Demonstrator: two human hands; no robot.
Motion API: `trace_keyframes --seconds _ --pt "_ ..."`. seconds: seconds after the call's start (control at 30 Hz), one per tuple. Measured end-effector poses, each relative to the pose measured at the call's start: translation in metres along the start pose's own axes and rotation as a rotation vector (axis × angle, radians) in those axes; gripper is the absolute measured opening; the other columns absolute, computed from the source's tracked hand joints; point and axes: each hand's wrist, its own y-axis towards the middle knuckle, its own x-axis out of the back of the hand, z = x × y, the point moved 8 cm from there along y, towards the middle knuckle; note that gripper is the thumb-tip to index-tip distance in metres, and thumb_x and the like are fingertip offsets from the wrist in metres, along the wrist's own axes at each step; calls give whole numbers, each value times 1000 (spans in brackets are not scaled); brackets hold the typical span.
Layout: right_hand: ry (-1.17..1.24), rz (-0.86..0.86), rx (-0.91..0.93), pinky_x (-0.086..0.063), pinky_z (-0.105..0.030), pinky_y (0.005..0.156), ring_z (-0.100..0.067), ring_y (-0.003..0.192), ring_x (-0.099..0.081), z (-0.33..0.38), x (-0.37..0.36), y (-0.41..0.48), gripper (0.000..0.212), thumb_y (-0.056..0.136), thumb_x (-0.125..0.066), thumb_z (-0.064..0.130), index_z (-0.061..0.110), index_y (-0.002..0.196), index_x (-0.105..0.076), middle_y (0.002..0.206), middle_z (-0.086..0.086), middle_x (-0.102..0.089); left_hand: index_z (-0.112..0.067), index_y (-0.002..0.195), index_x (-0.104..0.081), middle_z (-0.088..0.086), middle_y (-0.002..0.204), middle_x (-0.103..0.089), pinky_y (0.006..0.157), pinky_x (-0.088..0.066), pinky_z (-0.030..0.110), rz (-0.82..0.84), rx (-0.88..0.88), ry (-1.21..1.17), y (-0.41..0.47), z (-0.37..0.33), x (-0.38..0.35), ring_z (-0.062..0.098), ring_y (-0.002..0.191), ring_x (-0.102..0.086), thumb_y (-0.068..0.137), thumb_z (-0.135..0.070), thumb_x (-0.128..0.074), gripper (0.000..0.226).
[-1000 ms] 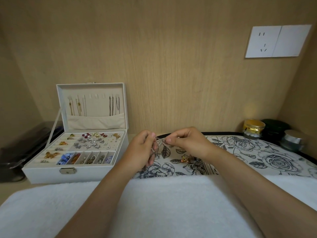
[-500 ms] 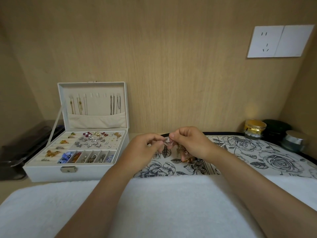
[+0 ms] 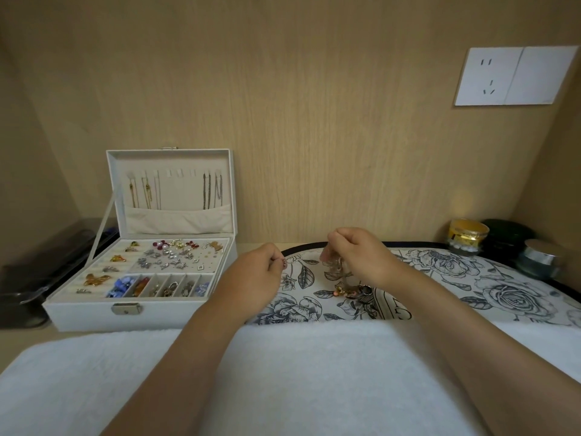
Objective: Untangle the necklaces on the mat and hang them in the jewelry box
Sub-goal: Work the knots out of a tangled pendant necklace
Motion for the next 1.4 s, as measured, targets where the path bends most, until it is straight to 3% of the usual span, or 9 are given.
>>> trace_keyframes --seconds 0.07,0.2,0.43,0.57,0.73,0.83,0.93,1.13,1.4 --pt "122 -25 -36 -51 -42 76 -29 68 -58 -5 4 3 47 105 -40 31 5 77 -67 87 -9 -76 -31 89 -62 -5 70 -65 70 -52 35 8 37 -28 0 5 0 19 61 -61 99 -30 -47 18" --pt "313 46 -115 -45 -31 55 -23 52 -57 -14 1 0 41 104 -46 29 10 69 -54 62 -7 -67 -23 88 -65 -2 74 -73 57 -50 33 79 113 -349 -1 4 -9 17 53 -58 99 -19 -51 19" --pt "-412 102 -19 -53 -28 73 -3 77 -64 -11 -4 -3 14 83 -67 36 29 71 -71 85 14 -71 -15 93 -73 7 83 -74 54 -57 29 118 122 -637 -6 -10 -14 23 62 -69 97 -9 -58 17" --pt "-72 132 14 -45 -18 67 8 63 -58 -2 -14 -4 6 89 -68 28 30 88 -74 71 24 -67 -15 97 -72 6 84 -76 70 -58 43 114 75 -635 -7 -17 -15 24 64 -71 98 -10 -57 15" --pt "241 190 44 -54 -36 95 -17 99 -72 9 -24 -8 16 86 -77 24 20 102 -79 95 -1 -79 -21 97 -71 -1 81 -76 68 -60 55 52 -33 -524 -9 -23 -8 23 66 -74 98 -16 -58 14" --pt "305 124 31 -57 -28 81 -4 83 -68 6 -22 -4 19 84 -79 19 16 102 -80 92 -1 -79 -29 98 -75 -1 81 -76 68 -58 59 16 -70 -522 -10 -22 -3 24 64 -73 95 -19 -63 16" --pt "407 136 -33 -47 -18 66 -5 77 -63 -1 -26 -2 18 86 -76 18 15 104 -79 91 -2 -77 -38 101 -76 -11 88 -76 74 -60 50 -66 -155 -482 -10 -25 5 14 74 -74 91 -22 -68 21" --pt "434 126 -91 -47 -23 74 -8 83 -64 -10 -31 -1 18 91 -71 23 9 102 -78 100 -10 -77 -37 97 -77 -21 90 -60 61 -39 7 -344 -345 83 -10 -37 23 -2 77 -58 88 -37 -69 12" --pt "559 262 -121 -52 -38 87 -20 83 -67 -2 -46 -2 20 82 -52 24 11 75 -65 86 -8 -72 -16 78 -70 -4 75 -71 74 -48 24 6 -51 -461 0 -28 -11 14 75 -64 94 -15 -59 19"
